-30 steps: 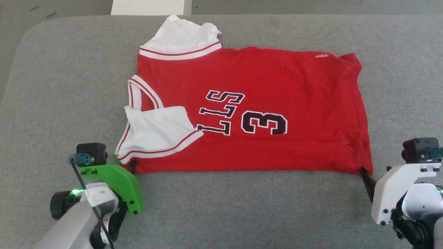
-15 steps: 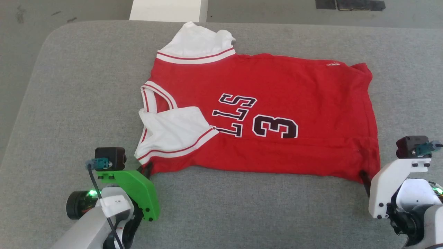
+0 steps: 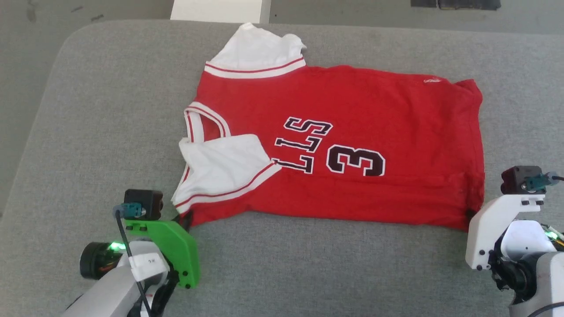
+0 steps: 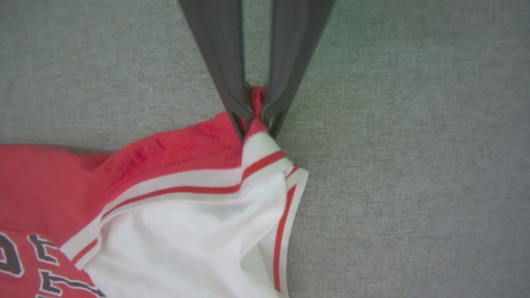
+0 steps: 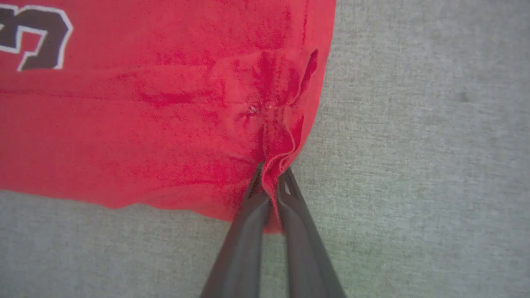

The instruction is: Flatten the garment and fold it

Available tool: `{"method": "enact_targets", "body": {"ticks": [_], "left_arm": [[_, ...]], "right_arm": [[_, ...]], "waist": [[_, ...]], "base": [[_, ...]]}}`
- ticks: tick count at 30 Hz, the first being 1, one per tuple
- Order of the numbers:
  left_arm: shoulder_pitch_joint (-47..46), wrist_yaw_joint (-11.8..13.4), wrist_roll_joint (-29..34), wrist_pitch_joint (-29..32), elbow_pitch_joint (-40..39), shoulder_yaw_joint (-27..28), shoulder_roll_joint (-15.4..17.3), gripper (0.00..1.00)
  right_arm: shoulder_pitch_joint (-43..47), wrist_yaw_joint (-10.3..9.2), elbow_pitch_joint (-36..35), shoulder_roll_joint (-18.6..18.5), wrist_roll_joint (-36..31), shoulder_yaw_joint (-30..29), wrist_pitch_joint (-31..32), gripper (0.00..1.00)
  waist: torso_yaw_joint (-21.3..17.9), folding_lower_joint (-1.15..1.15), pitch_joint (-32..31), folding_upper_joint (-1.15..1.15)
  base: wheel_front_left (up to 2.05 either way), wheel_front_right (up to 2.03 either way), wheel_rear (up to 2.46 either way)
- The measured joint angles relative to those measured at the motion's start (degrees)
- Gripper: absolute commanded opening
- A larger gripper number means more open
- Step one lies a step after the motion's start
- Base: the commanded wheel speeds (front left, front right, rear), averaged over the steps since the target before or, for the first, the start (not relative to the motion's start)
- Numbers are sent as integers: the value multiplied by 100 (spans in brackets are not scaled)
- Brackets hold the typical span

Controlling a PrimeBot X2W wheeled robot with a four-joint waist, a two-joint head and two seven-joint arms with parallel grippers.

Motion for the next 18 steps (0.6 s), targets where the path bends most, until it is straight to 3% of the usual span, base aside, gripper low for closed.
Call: {"method": "enact_targets", "body": {"ticks": [12,18], "left_arm": [[333,-108,33,356,-244,-154,646,0],[807,-55,-37,457,-553,-279,776,0]], "right_arm": [[425,0,-650,-267,412,5,553,0],[1004,0,-1083,-494,694,29,940,0]], "waist": [[-105,0,-679,0],[-132,0,-911,0]], "base": [[0,0,0],[0,0,0]]}}
